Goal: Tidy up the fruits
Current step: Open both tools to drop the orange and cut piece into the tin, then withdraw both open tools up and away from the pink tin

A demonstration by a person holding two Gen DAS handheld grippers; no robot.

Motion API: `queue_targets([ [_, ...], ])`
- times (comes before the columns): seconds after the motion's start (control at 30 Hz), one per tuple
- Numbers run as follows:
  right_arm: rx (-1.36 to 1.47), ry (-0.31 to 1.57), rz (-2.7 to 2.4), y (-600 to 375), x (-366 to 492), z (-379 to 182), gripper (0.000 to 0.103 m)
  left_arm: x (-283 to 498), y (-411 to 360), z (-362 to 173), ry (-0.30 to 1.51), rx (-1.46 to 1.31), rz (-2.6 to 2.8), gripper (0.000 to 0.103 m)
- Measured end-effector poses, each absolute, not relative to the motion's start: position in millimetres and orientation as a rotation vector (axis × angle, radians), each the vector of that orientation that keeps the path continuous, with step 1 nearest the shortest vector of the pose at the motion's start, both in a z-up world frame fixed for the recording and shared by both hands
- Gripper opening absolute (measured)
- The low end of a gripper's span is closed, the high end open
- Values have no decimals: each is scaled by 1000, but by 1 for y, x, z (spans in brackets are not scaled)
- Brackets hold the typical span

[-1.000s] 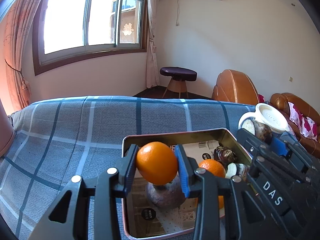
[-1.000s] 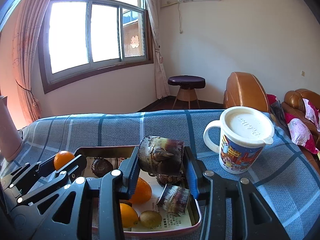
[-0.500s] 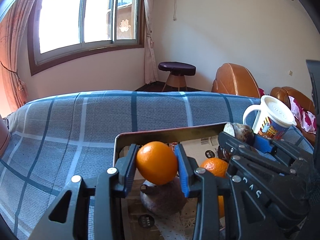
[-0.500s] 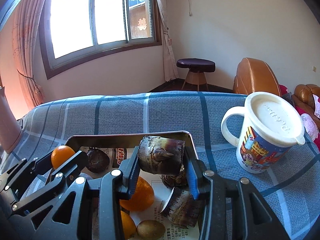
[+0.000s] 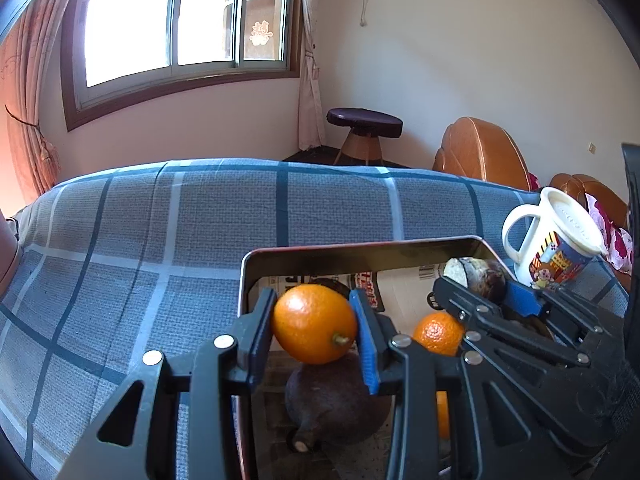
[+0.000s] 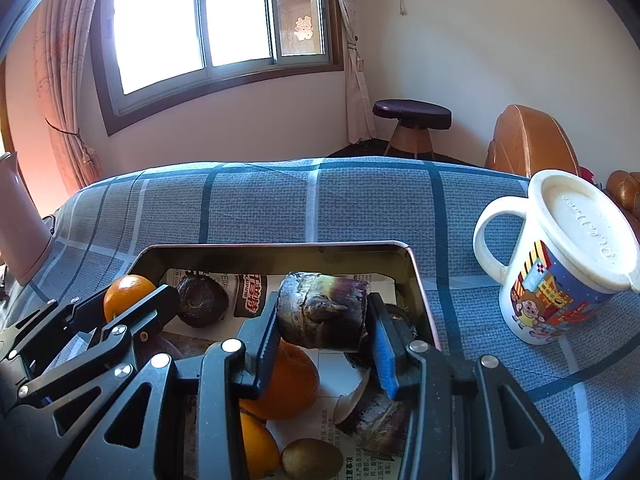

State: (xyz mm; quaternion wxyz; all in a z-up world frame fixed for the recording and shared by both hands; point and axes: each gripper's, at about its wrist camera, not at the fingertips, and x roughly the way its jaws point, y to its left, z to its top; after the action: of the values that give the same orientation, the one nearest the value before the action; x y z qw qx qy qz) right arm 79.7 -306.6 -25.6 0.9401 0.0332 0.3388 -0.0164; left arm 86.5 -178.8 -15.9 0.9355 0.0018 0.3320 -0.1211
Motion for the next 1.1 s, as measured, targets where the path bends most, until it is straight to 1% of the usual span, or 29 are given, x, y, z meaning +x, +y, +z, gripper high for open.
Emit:
queue_targets([
  [0.1,85,694,-32,-310,78,-25,46,87,-179,-18,692,6,-253,39],
  [0.17,108,696,-25,-314,78,-26,50,86,-181,-18,691,18,-244,40],
  [0.23,117,694,-12,-316,76,-26,51,86,-181,-19,690,21,-247,40],
  [0.33,118,691,-4,-317,72,-25,51,82,-181,-18,679,35,-223,46],
  [0.5,115,681,7,-318,65,-25,51,74,-182,-14,642,79,-211,48],
  [0.53,112,677,8,-319,63,-24,51,71,-183,-13,630,96,-203,49],
  [0.63,106,660,2,-319,58,-22,51,66,-183,-9,594,135,-159,62],
  [0.67,109,653,-1,-320,56,-21,51,64,-181,-8,586,136,-148,68],
  [0.7,112,647,-3,-322,54,-20,52,63,-180,-7,581,131,-139,71],
  [0.77,120,630,-9,-325,49,-18,57,62,-175,-5,574,112,-127,83],
  [0.8,127,616,-9,-328,46,-16,58,61,-172,-5,567,102,-121,86],
  [0.87,153,587,-2,-332,39,-12,62,59,-166,-1,541,79,-102,100],
  [0.9,171,571,3,-335,35,-10,64,55,-162,2,522,66,-96,102],
  [0.97,205,545,5,-338,30,-6,72,50,-156,6,490,35,-118,103],
  [1.1,210,481,-30,-335,16,0,77,43,-151,9,476,3,-150,103],
])
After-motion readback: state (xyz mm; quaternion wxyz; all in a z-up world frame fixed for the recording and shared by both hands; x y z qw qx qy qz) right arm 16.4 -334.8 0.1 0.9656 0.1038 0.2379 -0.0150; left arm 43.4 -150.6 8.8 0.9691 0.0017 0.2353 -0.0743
